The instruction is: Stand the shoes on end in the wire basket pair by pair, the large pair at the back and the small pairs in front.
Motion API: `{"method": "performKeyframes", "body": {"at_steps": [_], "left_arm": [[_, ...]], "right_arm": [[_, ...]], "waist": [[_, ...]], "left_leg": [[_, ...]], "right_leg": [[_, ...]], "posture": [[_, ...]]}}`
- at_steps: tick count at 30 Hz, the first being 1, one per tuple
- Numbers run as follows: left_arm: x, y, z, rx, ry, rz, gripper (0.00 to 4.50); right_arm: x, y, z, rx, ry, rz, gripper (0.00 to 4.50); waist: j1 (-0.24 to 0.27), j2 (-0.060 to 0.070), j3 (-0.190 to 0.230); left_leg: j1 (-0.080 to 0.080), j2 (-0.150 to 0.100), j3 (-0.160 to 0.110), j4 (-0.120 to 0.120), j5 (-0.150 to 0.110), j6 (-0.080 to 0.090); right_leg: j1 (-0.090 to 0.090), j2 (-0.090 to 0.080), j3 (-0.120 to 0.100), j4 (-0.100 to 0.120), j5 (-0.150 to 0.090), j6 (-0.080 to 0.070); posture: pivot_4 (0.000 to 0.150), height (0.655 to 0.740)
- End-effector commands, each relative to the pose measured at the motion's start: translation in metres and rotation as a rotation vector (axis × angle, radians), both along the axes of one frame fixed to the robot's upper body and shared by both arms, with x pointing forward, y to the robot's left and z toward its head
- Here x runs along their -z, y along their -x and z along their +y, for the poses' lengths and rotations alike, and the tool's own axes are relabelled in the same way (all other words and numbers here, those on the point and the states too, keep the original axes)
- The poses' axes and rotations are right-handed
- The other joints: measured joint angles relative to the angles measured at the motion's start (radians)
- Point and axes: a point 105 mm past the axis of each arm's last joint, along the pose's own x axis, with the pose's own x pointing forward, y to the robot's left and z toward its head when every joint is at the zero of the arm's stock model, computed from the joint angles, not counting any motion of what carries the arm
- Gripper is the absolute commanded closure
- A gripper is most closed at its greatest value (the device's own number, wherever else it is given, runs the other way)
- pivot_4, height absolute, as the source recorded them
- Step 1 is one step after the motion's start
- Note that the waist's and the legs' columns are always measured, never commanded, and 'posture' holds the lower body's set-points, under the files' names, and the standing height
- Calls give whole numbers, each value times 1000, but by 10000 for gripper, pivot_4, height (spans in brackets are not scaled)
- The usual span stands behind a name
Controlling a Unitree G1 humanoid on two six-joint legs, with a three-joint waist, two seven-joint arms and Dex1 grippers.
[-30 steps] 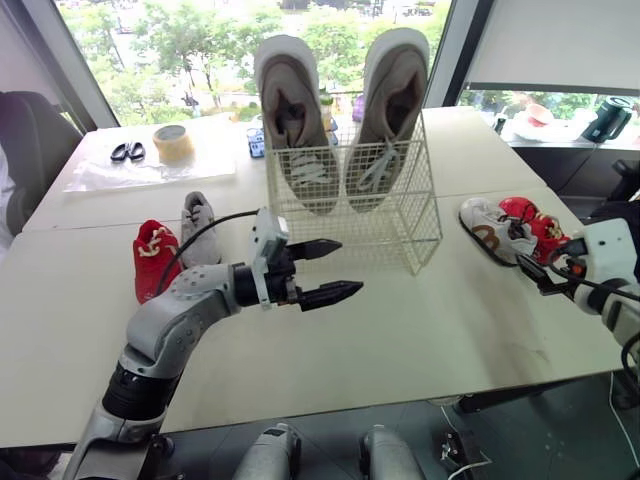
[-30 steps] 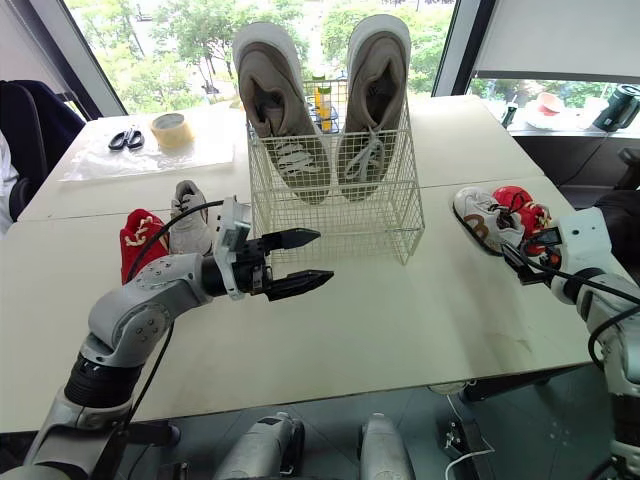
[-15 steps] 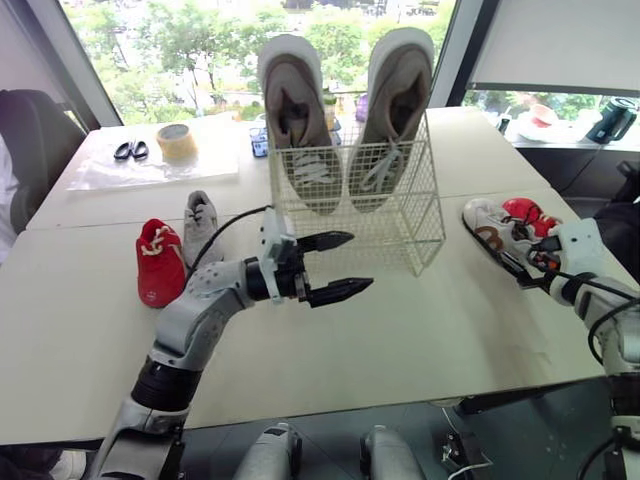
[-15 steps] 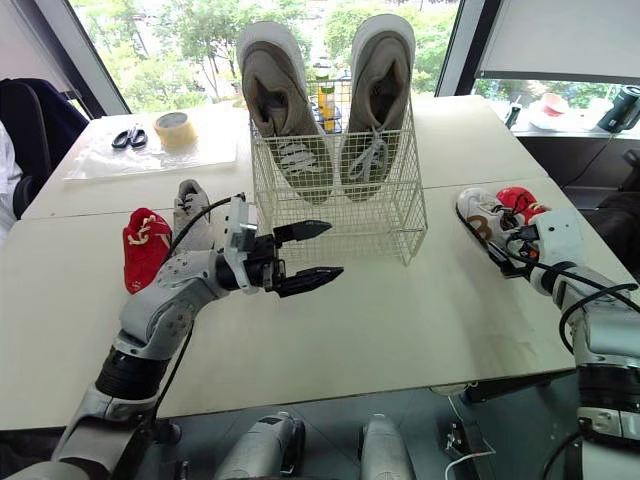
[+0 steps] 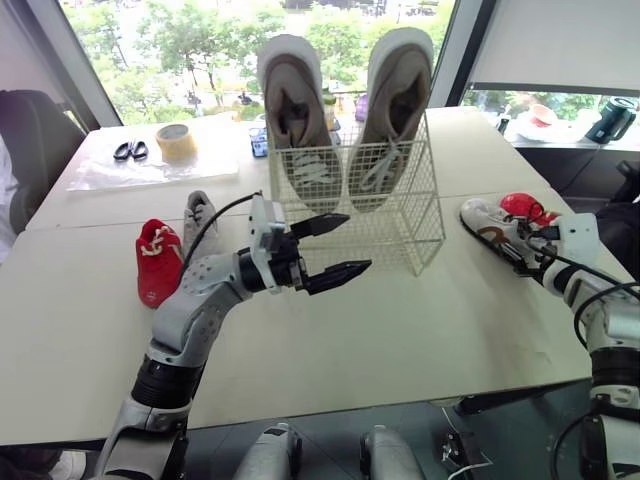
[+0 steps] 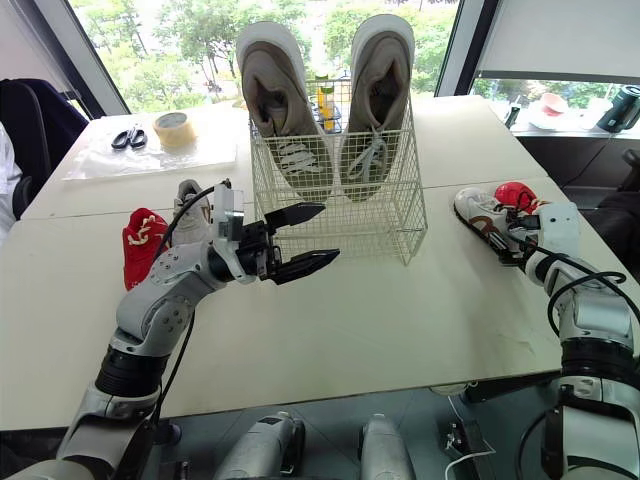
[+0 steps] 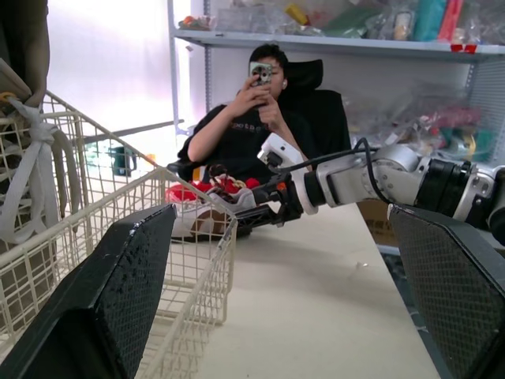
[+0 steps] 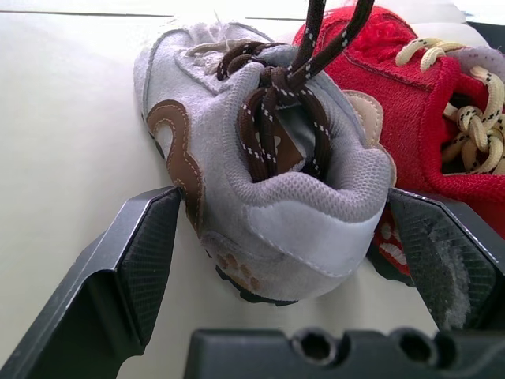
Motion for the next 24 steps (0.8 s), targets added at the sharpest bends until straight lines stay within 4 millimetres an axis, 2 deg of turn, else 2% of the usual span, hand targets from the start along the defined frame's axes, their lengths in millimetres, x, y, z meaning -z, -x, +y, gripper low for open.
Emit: {"method": "performKeyframes", "body": {"at_steps": [1, 2, 4, 6, 7, 11, 13, 17, 20, 22, 23, 24], "left_arm": [[-11, 4, 2, -3, 25, -45, 623], [-12, 4, 2, -6, 27, -43, 623], [-12, 3, 4, -15, 28, -42, 0], [-11, 2, 5, -22, 25, -43, 0], [-12, 1, 6, -25, 26, -44, 0], [-13, 0, 7, -34, 30, -48, 0], [-14, -1, 8, -37, 32, -50, 0], [-18, 1, 11, -44, 39, -50, 0], [-22, 3, 17, -48, 42, -47, 0], [-28, 5, 24, -58, 51, -36, 0], [-31, 5, 29, -64, 58, -26, 0], [-34, 6, 33, -68, 63, -18, 0]], "right_arm": [[-6, -5, 0, -5, -21, -30, 0], [-6, -6, 1, -12, -22, -30, 0], [-5, -8, 3, -22, -22, -29, 5395], [-4, -11, 7, -39, -20, -24, 12866], [-3, -11, 9, -51, -18, -20, 18916], [-1, -13, 17, -88, -16, -14, 37734], [-1, -13, 20, -97, -12, -15, 42956], [-15, -9, 27, -139, 21, -58, 44069], [-43, -4, 31, -163, 61, -141, 44069], [-87, 5, 34, -176, 106, -258, 44069], [-118, 14, 38, -192, 142, -341, 44069], [-136, 21, 42, -204, 166, -393, 44069]], "waist": [[-1, 0, 0], [-2, 0, 0], [-3, 0, 0], [-4, 0, 0], [-6, 0, 0], [-17, 0, 0], [-18, 0, 0], [-19, 0, 0], [-18, 1, 1], [-18, 5, 2], [-18, 8, 4], [-17, 13, 6]], "left_leg": [[0, 0, 0, 0, 0, 0], [0, 0, 0, 0, 0, 0], [0, 0, 0, 0, 0, 0], [0, 0, 0, 0, 0, 0], [0, 0, 0, 0, 0, 0], [0, 0, 0, 0, 0, 0], [0, 0, 0, -1, 0, 0], [0, 0, 0, -1, 0, 0], [0, 0, 0, -1, 0, 0], [-2, 0, 0, -1, 0, 0], [-3, 0, 0, -1, 0, 0], [-3, 0, 0, -1, 0, 0]], "right_leg": [[0, 0, 0, 0, 0, 0], [0, 0, 0, 0, 0, 0], [0, 0, 0, 0, 0, 0], [0, 0, 0, 0, 0, 0], [0, 0, 0, 0, 0, 0], [0, 0, 0, 0, 0, 0], [0, 0, 0, -1, 0, 0], [0, 0, 0, -1, 0, 0], [-1, 0, 0, -1, 0, 0], [-3, 0, 0, -1, 0, 0], [-3, 0, 0, -1, 0, 0], [-4, 0, 0, -1, 0, 0]], "posture": [[1500, 7400], [1500, 7400], [1500, 7400], [1500, 7400], [1500, 7400], [1500, 7400], [1500, 7400], [1500, 7400], [1500, 7400], [1500, 7400], [1500, 7400], [1500, 7400]]}}
